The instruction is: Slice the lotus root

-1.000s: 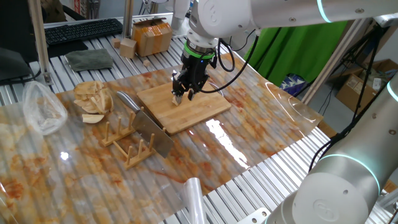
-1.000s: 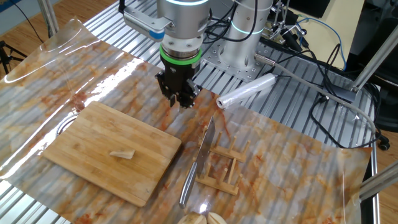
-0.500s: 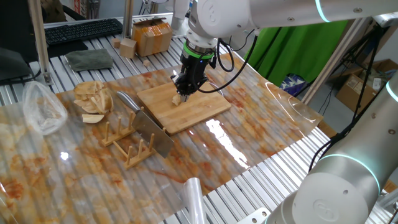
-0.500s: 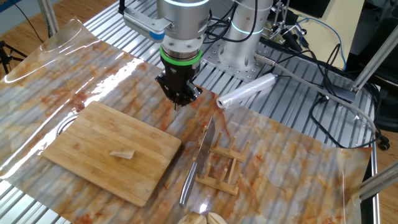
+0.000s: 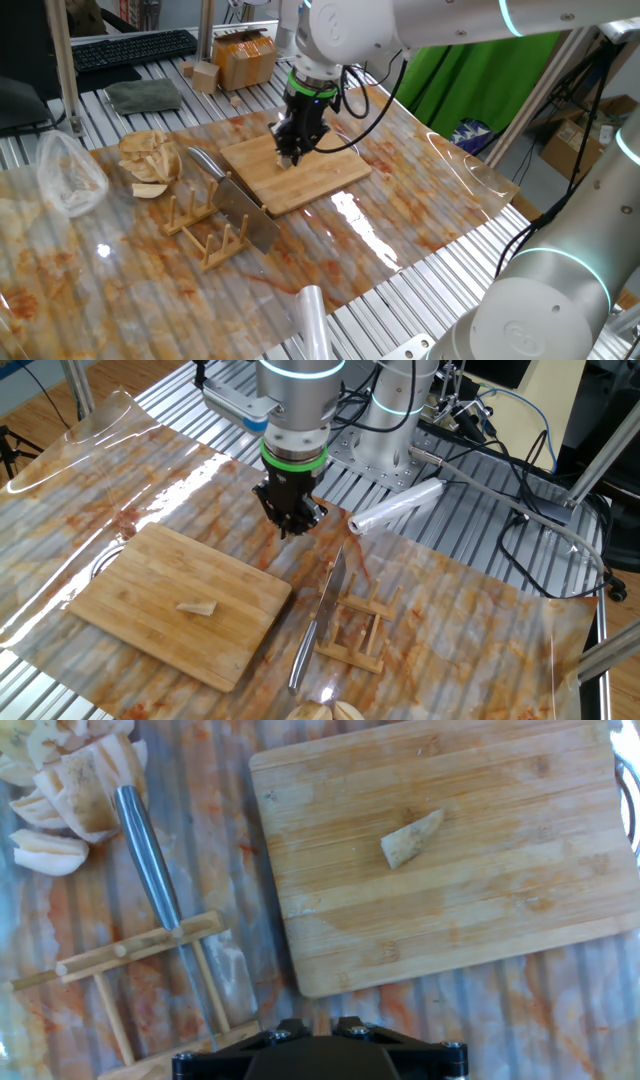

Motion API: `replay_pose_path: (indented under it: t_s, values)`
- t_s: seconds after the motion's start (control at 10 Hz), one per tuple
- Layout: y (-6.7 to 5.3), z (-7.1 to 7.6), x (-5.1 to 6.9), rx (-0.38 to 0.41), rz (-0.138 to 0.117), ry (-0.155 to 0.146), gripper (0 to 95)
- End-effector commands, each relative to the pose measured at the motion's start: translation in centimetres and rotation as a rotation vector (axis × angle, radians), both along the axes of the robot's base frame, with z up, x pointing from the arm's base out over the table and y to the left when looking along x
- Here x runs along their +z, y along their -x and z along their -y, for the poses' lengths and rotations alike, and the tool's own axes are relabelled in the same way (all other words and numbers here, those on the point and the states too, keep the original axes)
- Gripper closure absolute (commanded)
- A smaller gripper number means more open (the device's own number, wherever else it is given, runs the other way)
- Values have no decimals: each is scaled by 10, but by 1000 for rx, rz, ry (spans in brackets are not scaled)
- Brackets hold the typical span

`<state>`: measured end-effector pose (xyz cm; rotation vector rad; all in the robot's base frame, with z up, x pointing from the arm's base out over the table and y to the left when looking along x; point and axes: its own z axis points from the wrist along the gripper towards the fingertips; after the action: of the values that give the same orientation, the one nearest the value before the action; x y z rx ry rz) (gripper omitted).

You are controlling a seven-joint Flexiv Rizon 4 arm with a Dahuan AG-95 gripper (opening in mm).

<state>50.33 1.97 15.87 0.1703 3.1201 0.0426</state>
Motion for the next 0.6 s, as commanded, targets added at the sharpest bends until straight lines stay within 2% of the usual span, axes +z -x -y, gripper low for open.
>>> replay_pose_path:
  t_s: [0.1,0.3,0.4,0.6]
  values:
    - [-2,-8,-5,-13,6,-7,760]
    - [-8,-13,-8,-10,8,-10,760]
    - [-14,-18,-9,-9,7,-10,570]
    - [-20,-29,-10,-19,4,-9,570]
